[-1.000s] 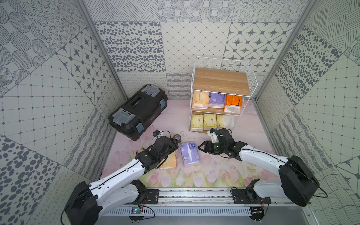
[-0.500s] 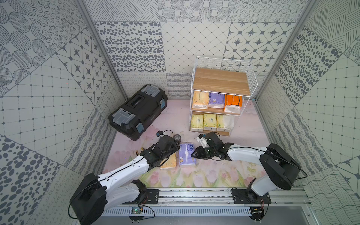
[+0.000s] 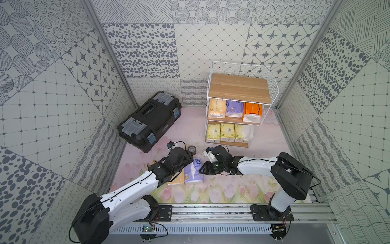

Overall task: Remove the tissue boxes from the shelf
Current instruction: Move the box of tissues to the center of the board, then pick up a box of tissues from the shelf.

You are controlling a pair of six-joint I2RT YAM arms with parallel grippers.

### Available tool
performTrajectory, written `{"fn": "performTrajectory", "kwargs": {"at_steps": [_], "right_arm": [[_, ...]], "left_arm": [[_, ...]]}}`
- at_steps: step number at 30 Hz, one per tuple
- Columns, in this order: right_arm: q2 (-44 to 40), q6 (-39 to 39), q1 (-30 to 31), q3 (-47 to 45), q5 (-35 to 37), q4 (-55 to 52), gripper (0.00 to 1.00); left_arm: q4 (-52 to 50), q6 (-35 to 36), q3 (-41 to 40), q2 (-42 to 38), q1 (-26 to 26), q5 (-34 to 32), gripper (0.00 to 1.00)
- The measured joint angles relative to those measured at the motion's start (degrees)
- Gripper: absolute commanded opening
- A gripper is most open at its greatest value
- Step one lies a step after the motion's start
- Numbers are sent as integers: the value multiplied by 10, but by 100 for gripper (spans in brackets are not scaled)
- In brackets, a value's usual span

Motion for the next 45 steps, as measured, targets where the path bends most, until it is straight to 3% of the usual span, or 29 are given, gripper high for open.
{"fn": "performTrajectory", "kwargs": {"at_steps": [5, 12, 15, 20, 30, 36, 45], "right_arm": [[17, 29, 22, 7, 15, 26, 28], [13, 66, 31, -2, 60, 59, 40], [-35, 69, 31, -30, 102, 47, 47], [-197, 65, 31, -73, 209, -5, 58], [-513, 62, 27, -144, 464, -95, 63], [-580, 57, 27, -160, 546, -138, 64], [-598, 50, 27, -163, 583, -165, 64]], "left_arm": [[-9, 0, 0, -29, 0, -2, 60], [-12, 0, 2, -66, 0, -1, 58], [-10, 1, 9, -73, 0, 4, 58], [15, 7, 23, -65, -1, 21, 58], [123, 9, 151, 81, -48, 42, 62], [160, -10, 245, 176, -79, 15, 62], [148, -54, 388, 282, -88, -50, 60]]}}
